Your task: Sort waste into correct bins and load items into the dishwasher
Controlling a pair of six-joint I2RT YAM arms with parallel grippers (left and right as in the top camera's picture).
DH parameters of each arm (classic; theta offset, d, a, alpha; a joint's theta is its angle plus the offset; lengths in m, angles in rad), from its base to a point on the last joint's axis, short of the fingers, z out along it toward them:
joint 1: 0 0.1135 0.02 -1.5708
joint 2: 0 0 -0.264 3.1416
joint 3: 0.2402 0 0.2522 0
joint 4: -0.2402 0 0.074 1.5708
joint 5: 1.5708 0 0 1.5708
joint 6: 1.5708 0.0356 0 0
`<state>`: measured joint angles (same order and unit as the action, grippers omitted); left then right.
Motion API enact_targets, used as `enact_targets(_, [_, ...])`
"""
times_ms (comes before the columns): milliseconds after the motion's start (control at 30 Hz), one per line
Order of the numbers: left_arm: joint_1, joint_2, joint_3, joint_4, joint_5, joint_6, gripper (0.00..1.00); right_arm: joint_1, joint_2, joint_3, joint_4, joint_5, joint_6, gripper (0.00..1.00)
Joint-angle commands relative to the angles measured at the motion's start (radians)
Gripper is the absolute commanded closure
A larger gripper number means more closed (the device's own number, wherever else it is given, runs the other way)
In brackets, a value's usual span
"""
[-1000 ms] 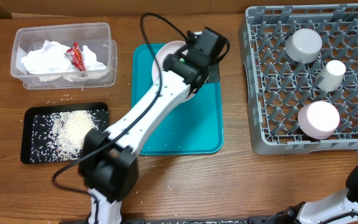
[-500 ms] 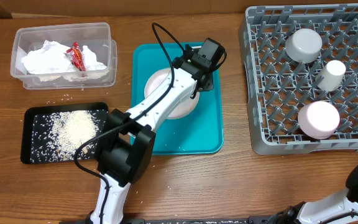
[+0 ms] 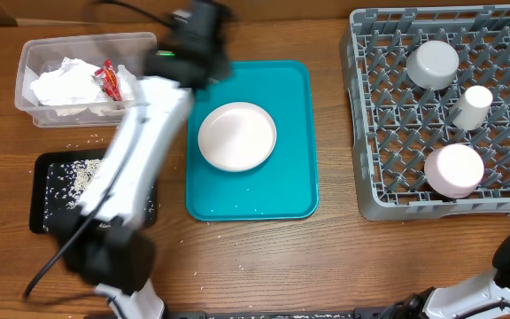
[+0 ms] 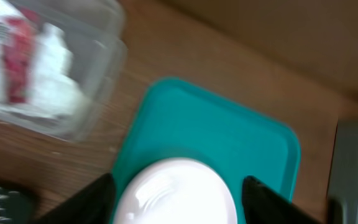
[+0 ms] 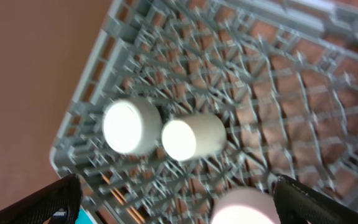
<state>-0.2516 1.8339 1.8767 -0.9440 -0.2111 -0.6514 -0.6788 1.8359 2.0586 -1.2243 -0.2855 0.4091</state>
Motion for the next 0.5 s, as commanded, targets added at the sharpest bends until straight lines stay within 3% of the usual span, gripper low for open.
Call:
enact_targets(0, [0.112, -0.086, 0.018, -0.024, -0.015, -0.011, 0.0, 0.003, -0.005, 0.008, 0.042, -0.084, 0.018, 0.0])
enact_targets(133, [0.232, -0.103, 0.018, -0.056, 0.023, -0.011, 0.0, 0.017, -0.003, 0.008, 0.038, -0.314, -0.001, 0.0])
enact_targets(233, [0.294, -0.095, 0.017, -0.089, 0.027, -0.01, 0.0, 0.086, -0.003, 0.005, 0.03, -0.44, -0.116, 0.0])
enact_targets(367, [0.348, -0.093, 0.017, -0.106, 0.027, -0.011, 0.0, 0.265, -0.002, -0.012, 0.027, -0.429, -0.238, 0.01])
enact_targets(467, [0.364, -0.093, 0.017, -0.106, 0.027, -0.011, 0.0, 0.444, 0.015, -0.019, 0.037, -0.294, -0.257, 0.08])
